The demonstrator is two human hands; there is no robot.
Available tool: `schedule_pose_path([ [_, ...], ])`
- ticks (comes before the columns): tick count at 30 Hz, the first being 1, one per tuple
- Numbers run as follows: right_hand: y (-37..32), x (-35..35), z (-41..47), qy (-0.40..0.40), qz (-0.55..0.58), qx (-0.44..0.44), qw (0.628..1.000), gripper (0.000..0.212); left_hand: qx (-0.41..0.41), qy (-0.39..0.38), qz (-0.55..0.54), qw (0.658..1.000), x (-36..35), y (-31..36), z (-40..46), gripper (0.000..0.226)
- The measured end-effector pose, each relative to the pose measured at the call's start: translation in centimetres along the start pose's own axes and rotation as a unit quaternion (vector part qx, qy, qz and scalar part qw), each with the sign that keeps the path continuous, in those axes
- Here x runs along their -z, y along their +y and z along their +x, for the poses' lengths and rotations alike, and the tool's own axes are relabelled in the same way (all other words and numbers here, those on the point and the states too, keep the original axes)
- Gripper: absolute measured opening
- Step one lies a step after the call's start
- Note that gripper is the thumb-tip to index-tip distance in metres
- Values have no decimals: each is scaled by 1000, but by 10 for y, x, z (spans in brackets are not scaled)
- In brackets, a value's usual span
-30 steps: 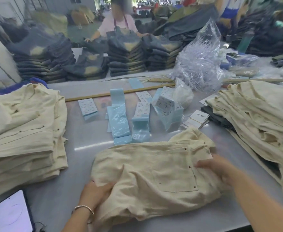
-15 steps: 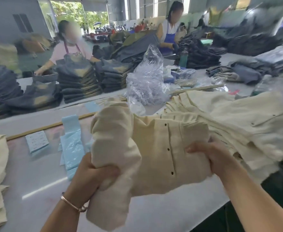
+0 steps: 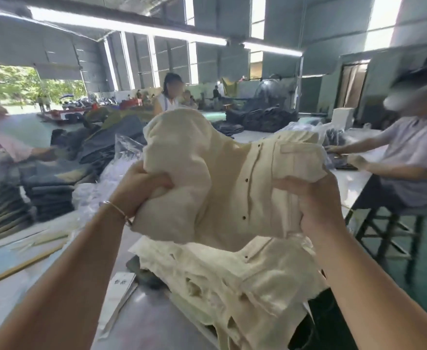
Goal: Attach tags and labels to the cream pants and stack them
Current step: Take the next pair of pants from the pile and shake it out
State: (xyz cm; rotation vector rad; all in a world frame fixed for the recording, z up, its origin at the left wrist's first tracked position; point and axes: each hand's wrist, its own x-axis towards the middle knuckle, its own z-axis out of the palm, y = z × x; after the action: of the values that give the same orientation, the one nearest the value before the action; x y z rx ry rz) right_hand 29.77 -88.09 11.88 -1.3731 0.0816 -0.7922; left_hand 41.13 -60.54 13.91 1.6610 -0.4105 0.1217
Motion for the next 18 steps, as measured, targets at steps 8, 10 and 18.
schedule_pose_path([
  [8,95,47,16,-68,-210,-272,937,26,76,84,543,832,-40,-60,124,38],
  [10,103,59,13,-55,-202,-297,932,26,74,-12,572,817,-69,-88,121,34],
  [18,95,33,0,-78,71,-383,918,23,317,-9,285,905,-143,-183,67,111],
])
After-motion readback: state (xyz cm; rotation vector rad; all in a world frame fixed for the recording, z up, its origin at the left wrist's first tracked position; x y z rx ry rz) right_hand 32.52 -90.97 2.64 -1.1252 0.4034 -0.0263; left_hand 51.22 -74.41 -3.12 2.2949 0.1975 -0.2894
